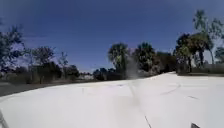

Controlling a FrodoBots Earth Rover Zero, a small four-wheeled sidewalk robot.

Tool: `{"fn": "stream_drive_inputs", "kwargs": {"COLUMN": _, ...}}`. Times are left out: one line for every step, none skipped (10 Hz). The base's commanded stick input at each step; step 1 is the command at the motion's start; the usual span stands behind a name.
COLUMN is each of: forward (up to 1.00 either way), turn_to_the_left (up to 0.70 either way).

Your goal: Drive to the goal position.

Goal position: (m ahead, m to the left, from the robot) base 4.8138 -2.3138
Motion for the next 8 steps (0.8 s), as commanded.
{"fn": "stream_drive_inputs", "kwargs": {"forward": 0.7, "turn_to_the_left": 0.0}}
{"fn": "stream_drive_inputs", "kwargs": {"forward": 0.7, "turn_to_the_left": 0.0}}
{"fn": "stream_drive_inputs", "kwargs": {"forward": 0.7, "turn_to_the_left": 0.0}}
{"fn": "stream_drive_inputs", "kwargs": {"forward": 0.7, "turn_to_the_left": 0.0}}
{"fn": "stream_drive_inputs", "kwargs": {"forward": 0.7, "turn_to_the_left": 0.0}}
{"fn": "stream_drive_inputs", "kwargs": {"forward": 0.7, "turn_to_the_left": 0.0}}
{"fn": "stream_drive_inputs", "kwargs": {"forward": 0.7, "turn_to_the_left": 0.0}}
{"fn": "stream_drive_inputs", "kwargs": {"forward": 0.7, "turn_to_the_left": 0.0}}
